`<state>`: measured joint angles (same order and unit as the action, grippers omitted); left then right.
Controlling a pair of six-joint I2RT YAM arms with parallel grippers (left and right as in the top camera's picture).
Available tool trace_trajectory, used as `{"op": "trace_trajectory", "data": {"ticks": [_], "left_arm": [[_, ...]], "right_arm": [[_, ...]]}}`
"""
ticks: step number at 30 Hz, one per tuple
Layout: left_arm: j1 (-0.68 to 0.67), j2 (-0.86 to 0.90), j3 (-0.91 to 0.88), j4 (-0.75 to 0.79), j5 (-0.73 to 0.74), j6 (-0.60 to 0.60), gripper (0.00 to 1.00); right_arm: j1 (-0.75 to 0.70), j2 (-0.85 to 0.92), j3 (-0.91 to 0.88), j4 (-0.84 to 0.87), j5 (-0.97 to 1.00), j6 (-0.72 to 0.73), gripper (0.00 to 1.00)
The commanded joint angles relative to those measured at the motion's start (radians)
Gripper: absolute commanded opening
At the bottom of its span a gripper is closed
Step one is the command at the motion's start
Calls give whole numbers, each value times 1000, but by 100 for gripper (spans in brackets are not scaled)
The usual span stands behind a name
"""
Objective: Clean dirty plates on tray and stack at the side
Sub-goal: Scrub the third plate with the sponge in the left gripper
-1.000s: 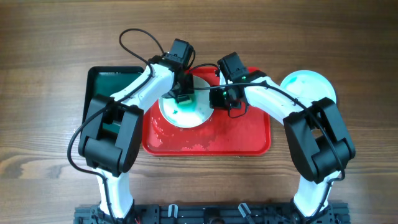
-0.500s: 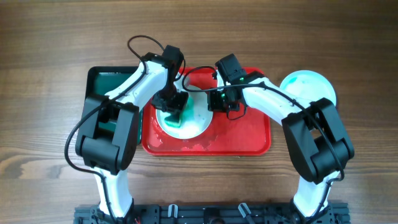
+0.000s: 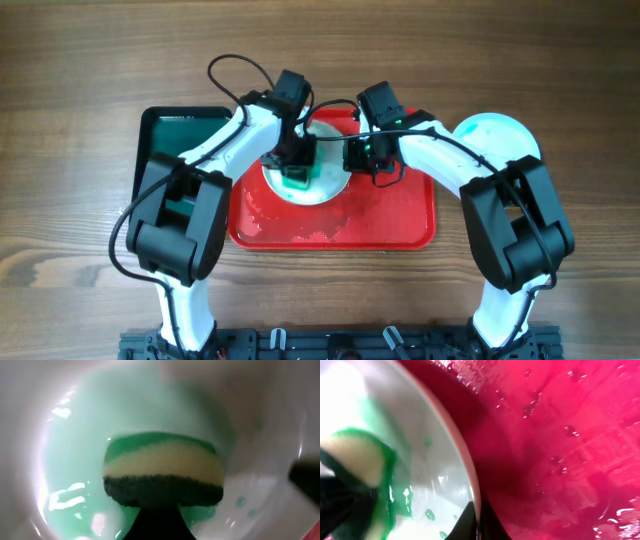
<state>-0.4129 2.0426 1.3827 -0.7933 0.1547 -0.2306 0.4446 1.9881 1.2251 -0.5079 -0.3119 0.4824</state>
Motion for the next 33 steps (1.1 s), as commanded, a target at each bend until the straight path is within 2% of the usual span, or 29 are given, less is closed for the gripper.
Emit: {"op": "trace_trajectory", "data": {"ticks": [1,3,4,6,10,13,15,17,20,24,26,28,30,31,33], "left_arm": [[-21,72,-24,121,-190,-315,4],[-18,72,-21,128,-306,-402,4],[-15,69,-21,104,-393,-476,4],[-10,61,-13,28,-474,-585,4],[-8,38,-2,-77,-479,-594,4],[-6,37,-2,-98,-241,-400,4],[-2,37,-2,-95,-103,-315,4],[11,37,-2,-89,122,-204,4],[37,37,-2,-52,349,-157,4],[75,37,-2,90,462,-117,4],[93,37,-2,141,359,-155,4],[109,37,-2,150,20,-336,4],[112,37,-3,132,-242,-426,4],[111,37,-3,112,-312,-456,4],[110,37,-3,76,-343,-470,4]], "right_arm": [[32,19,10,-1,-63,0,4],[32,19,10,0,-62,11,4],[32,21,10,2,-62,15,4],[32,32,10,4,-63,18,4],[32,51,10,19,-85,17,4],[32,51,10,22,-85,18,4],[32,51,10,22,-85,18,4],[32,53,10,22,-92,62,4],[32,68,10,24,-101,86,4],[26,92,10,29,-145,84,4],[26,92,10,29,-145,75,4],[26,92,10,29,-146,69,4],[26,92,10,29,-152,67,4],[26,92,10,29,-152,65,4],[26,92,10,31,-152,64,4]]}}
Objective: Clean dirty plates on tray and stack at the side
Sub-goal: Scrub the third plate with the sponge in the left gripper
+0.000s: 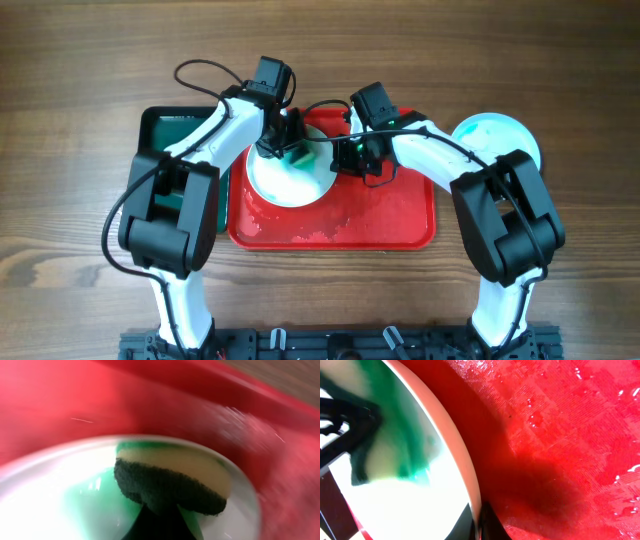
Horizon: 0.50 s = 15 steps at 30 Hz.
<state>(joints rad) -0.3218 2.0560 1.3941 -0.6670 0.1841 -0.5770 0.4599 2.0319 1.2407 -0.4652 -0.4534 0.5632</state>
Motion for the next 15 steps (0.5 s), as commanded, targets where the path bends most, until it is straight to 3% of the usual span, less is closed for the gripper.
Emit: {"op": "trace_trajectory", "data": {"ticks": [1,2,7,8,12,15], "left_arm": [[16,24,-14,-84,-350,-118,4],[16,24,-14,-109,-297,-87,4],[18,24,-14,-230,435,381,4],[22,23,-13,-241,500,417,4],[80,-6,40,-253,441,380,4],[150,-62,138,-311,264,295,4]], "right_arm": [[11,48,-6,-8,-10,-17,4],[11,48,-6,-5,-10,-17,4],[11,48,-6,-2,-11,-22,4],[11,48,-6,-2,-11,-22,4],[11,48,-6,11,-10,-22,5],[11,48,-6,35,-2,-25,15]]}}
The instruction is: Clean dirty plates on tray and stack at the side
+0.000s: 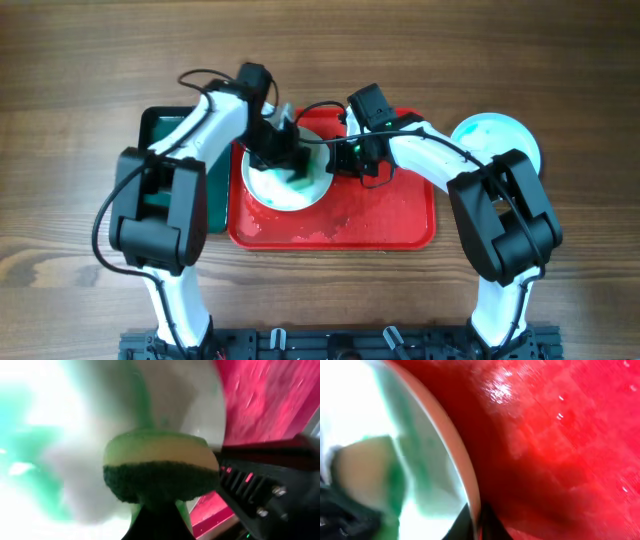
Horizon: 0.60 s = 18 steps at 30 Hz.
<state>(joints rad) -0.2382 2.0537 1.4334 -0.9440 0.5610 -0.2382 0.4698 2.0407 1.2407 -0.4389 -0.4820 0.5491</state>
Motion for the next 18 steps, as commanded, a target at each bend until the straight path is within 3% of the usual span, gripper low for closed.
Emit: {"op": "trace_trajectory", "data": {"ticks": [1,3,4,10,18], "left_arm": [[81,-73,116,-42,-129,-50,4],[126,-115,145,-48,-167,-63,4],[144,-134,145,-47,-178,-62,4],[188,-152,143,-123,-301,-61,4],[188,-152,142,-123,-301,-62,4]], "right_arm": [[1,39,-6,11,36,-11,17],[1,39,-6,15,41,-11,19],[1,39,-6,14,41,-11,5],[-10,-79,-1,-96,91,-53,4],[92,-478,-1,-384,878,-77,4]]}}
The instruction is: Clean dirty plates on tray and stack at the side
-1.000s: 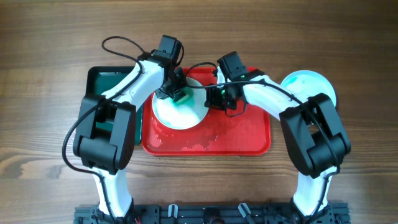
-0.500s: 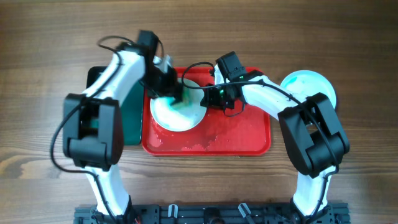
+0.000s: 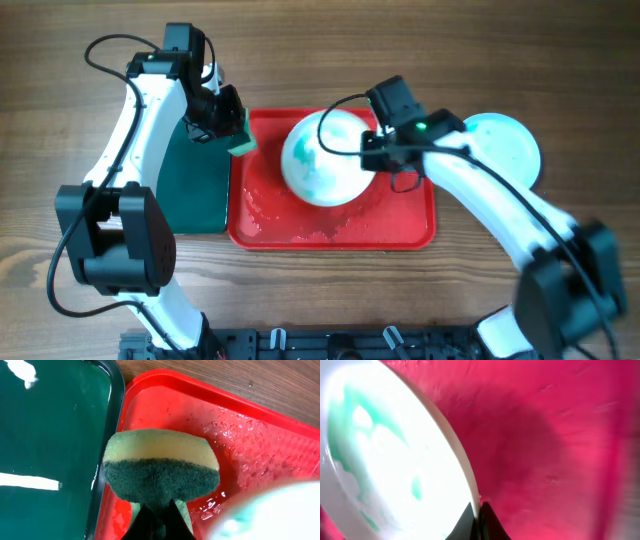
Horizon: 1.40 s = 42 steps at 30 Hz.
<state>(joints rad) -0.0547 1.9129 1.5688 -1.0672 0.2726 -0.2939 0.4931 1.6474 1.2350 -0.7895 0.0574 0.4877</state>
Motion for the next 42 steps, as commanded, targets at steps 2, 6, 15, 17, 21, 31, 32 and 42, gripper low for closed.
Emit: {"op": "trace_trajectory", "data": {"ticks": [2,6,15,17,21,31,32,42], "left_arm": [[5,-11,6,0,-13,-6,4],[5,-11,6,0,-13,-6,4],[5,-11,6,0,-12,-6,4],[5,-11,6,0,-12,-6,4],[5,-11,6,0,-12,-6,4],[5,-11,6,-30,-18,-6,4],[4,-11,6,-34,-25,-6,4],[-62,-11,6,-32,-141,-59,4]], "right_arm": [[146,-117,5,-70,549,-17,4],[299,-116,5,-130,909,-19,4],[461,-116,5,-118,1366,-292,4],[468,-116,5,-82,1414,-314,4],[468,-116,5,-32,1398,-329,4],[43,-133,2,-31,100,-121,4],[-48,-136,2,-34,11,-135,4],[-807,-116,-45,-76,-182,-156,4]]}}
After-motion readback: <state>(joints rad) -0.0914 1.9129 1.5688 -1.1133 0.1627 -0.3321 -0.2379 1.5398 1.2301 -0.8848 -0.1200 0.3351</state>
